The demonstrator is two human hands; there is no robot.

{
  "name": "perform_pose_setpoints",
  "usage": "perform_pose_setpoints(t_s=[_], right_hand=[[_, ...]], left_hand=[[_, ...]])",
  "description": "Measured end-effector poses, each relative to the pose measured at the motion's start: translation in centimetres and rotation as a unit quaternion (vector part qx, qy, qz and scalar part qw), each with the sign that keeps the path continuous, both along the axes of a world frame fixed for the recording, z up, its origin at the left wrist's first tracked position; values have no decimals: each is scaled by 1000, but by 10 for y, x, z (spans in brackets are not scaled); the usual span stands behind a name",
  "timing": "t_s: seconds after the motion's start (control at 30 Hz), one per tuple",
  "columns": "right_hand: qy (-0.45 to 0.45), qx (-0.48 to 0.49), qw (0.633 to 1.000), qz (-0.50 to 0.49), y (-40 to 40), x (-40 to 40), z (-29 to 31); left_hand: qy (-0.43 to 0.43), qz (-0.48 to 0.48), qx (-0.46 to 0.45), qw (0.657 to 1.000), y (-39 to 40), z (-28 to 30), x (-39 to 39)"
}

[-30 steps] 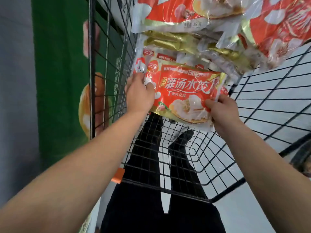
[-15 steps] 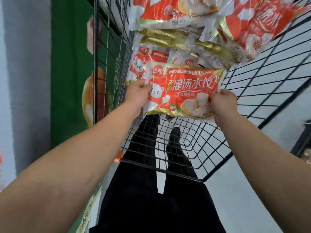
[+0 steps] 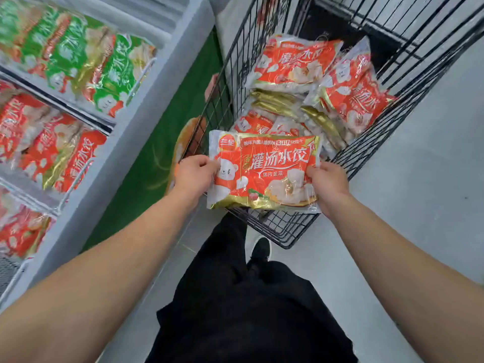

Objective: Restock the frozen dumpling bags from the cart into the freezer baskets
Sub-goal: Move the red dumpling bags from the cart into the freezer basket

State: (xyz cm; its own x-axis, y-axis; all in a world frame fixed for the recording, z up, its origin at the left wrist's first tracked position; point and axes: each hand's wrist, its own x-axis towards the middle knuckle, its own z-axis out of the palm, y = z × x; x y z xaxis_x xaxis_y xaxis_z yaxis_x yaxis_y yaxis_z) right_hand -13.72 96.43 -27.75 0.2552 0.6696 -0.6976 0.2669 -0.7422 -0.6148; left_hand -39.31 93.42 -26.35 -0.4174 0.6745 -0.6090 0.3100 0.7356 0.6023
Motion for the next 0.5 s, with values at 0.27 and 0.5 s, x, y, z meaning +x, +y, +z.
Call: perform_pose_setpoints(t_s=[0.27,0.5], right_hand=[[66,44,994,71,-38,-11,58],[92,70,980,163,-55,-71,126]], left_hand=[[-15,91,74,993,-82,84,-5],[-11,182,115,977,-142,138,-44]])
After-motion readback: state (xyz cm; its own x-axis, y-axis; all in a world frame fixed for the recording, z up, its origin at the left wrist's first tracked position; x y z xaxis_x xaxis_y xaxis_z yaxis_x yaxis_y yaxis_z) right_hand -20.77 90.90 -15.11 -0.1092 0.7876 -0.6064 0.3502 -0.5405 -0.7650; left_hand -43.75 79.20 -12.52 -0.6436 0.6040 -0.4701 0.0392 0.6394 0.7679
